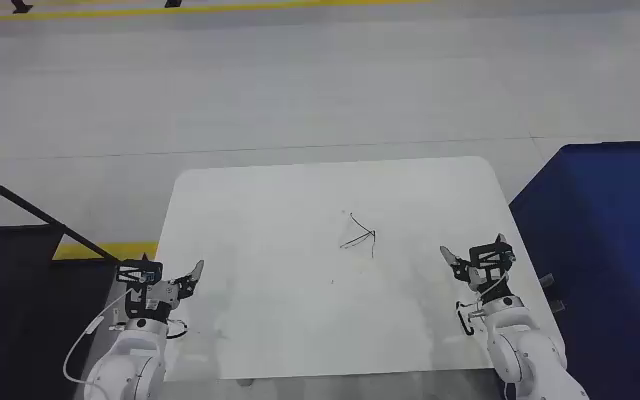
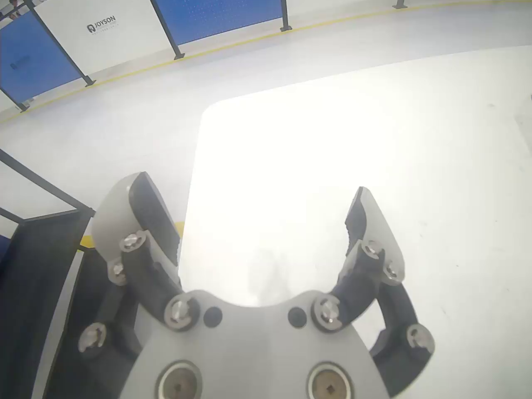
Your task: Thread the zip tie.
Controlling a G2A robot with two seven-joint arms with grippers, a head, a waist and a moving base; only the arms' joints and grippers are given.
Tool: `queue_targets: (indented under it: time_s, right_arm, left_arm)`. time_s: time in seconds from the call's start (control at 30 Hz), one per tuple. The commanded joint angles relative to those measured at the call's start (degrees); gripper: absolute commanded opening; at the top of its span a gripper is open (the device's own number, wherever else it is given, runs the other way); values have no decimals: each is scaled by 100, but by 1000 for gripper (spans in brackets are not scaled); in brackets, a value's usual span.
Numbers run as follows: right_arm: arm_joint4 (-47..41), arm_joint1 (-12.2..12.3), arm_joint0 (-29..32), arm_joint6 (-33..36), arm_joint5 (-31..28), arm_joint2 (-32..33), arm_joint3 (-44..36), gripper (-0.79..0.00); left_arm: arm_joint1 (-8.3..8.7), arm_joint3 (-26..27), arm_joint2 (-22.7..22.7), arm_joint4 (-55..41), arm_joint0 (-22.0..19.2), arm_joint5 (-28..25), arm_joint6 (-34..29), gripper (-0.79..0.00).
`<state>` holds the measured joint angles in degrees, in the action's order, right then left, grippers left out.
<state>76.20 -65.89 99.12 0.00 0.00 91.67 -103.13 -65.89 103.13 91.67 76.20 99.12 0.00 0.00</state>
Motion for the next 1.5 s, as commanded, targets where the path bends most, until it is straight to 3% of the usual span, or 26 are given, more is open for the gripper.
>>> queue_targets:
  time_s: [0.0, 0.47, 0.53, 0.7, 0.83, 0.9, 1.2, 1.27, 1.3, 1.47]
  right_arm:
    - [0, 0, 0, 0, 0, 0, 0, -1]
    - [-64, 8, -55, 26, -137, 64, -91, 0]
    - [-185, 37, -249, 510, -607, 130, -208, 0]
    - [-1185, 112, -1435, 2726, -1990, 9, -329, 0]
    - [-2824, 131, -2505, 4515, -2728, -348, 286, 0]
    - [-3430, 150, -2974, 5276, -2780, -415, 682, 0]
    - [-3430, 150, -2974, 5276, -2780, -415, 682, 0]
    - [-4217, 143, -2933, 5480, -3147, -543, 894, 0]
    - [-4712, 166, -3131, 5844, -3287, -514, 1191, 0]
    - [-3649, 182, -4168, 6149, -2983, -985, 1606, 0]
  left_arm:
    - [0, 0, 0, 0, 0, 0, 0, 0]
    - [0, 0, 0, 0, 0, 0, 0, 0]
    - [0, 0, 0, 0, 0, 0, 0, 0]
    - [0, 0, 0, 0, 0, 0, 0, 0]
    - [0, 0, 0, 0, 0, 0, 0, 0]
    - [0, 0, 0, 0, 0, 0, 0, 0]
    - [0, 0, 0, 0, 0, 0, 0, 0]
    - [0, 0, 0, 0, 0, 0, 0, 0]
    - [0, 0, 0, 0, 0, 0, 0, 0]
    - [0, 0, 0, 0, 0, 0, 0, 0]
